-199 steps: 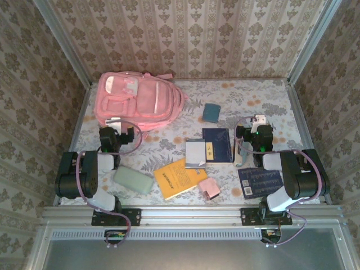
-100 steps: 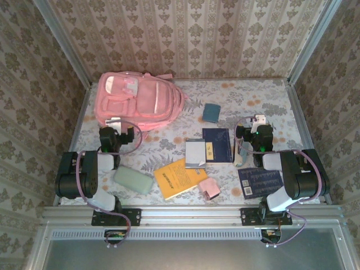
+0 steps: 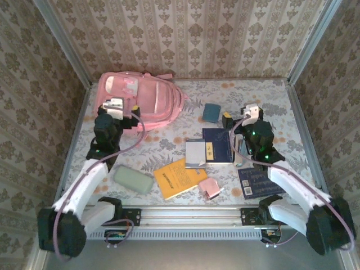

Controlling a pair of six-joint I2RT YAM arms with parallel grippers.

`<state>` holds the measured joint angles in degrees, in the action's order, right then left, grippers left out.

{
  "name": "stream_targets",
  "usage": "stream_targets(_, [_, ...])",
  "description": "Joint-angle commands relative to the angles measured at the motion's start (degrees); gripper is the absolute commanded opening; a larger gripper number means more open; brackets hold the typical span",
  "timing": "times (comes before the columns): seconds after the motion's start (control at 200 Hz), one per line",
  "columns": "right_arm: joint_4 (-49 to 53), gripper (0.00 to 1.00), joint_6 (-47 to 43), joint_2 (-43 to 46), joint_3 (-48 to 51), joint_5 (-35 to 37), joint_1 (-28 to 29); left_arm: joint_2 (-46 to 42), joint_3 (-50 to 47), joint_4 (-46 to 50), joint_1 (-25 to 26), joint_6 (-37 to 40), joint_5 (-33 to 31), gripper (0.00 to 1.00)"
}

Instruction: Pack the student bag

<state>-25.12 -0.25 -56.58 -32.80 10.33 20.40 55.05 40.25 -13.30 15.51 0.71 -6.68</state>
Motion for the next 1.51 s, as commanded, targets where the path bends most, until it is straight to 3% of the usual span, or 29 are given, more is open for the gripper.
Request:
stream_targets(0.0, [14.42, 1.00, 1.49, 4.93, -6.32, 1.19, 8.09, -5.31, 8.13, 22.30, 5.83, -3.02, 4.86, 1.00])
stream_targets(0.055, [19.82, 1.00, 1.97, 5.88, -9.96, 2.59, 12.51, -5.13, 13.47, 30.73, 11.85, -5.81, -3.14, 1.00])
stream_targets(0.12, [28.56, 1.00, 2.76, 5.17, -16.75, 4.61, 16.75, -3.06, 20.68, 42.50, 16.71, -7.92, -6.96, 1.00])
stream_targets(0.185, [42.73, 1.00, 9.33, 2.34, -26.72, 14.70, 20.60, -0.34, 27.67, 56.86, 17.07, -14.40, -6.91, 1.00])
stream_targets(0.235, [54.54, 1.00, 19.84, 0.72, -33.16, 16.36, 20.08, 0.87, 29.50, 61.77, 16.49, -16.91, -5.79, 1.00])
stream_targets(0.275, [59.13, 1.00, 21.15, 0.33, -35.66, 15.73, 19.65, 1.03, 28.93, 62.65, 15.68, -18.86, -2.93, 1.00])
stream_targets(0.33, [56.75, 1.00, 19.70, 1.22, -34.35, 12.53, 18.31, 0.32, 26.04, 62.15, 13.74, -23.00, 1.89, 1.00])
stream_targets(0.375, [54.18, 1.00, 19.96, 2.13, -31.76, 5.55, 16.12, -0.26, 23.61, 62.08, 11.71, -26.93, 5.80, 1.00])
stream_targets(0.41, [55.50, 1.00, 21.12, 1.04, -32.20, -1.66, 13.99, -0.53, 22.26, 61.99, 8.61, -28.47, 10.31, 1.00])
stream_targets(0.475, [60.26, 1.00, 20.95, -2.56, -34.52, -8.39, 13.70, -1.08, 19.15, 61.99, 4.11, -31.21, 17.15, 1.00])
stream_targets(0.55, [58.78, 1.00, 20.69, -4.64, -32.82, -13.15, 16.22, -1.99, 16.10, 64.22, 0.41, -35.63, 18.84, 1.00])
stream_targets(0.62, [57.74, 0.98, 21.09, -7.93, -31.74, -19.24, 18.85, -2.30, 14.73, 69.32, -1.05, -38.95, 15.62, 1.00])
stream_targets(0.82, [60.02, 0.96, 19.01, -18.91, -33.05, -15.00, 26.11, -1.73, 12.24, 78.22, -2.00, -44.97, 12.80, 1.00])
stream_targets(0.93, [60.44, 0.97, 22.15, -22.12, -33.73, -10.64, 26.43, 0.91, 12.18, 82.00, -2.04, -48.65, 11.46, 1.00])
stream_targets(1.045, [59.69, 0.98, 24.44, -24.57, -33.67, -7.61, 25.79, 4.83, 12.12, 78.20, -2.46, -49.66, 11.56, 1.00])
stream_targets(1.25, [56.18, 0.97, 27.16, -24.82, -30.95, -10.14, 21.72, 20.76, 22.02, 69.13, 0.58, -46.22, 8.79, 1.00])
stream_targets(1.5, [51.00, 0.94, 28.88, -23.99, -26.79, -13.79, 17.37, 37.75, 42.27, 62.26, 3.16, -34.17, 9.03, 0.96])
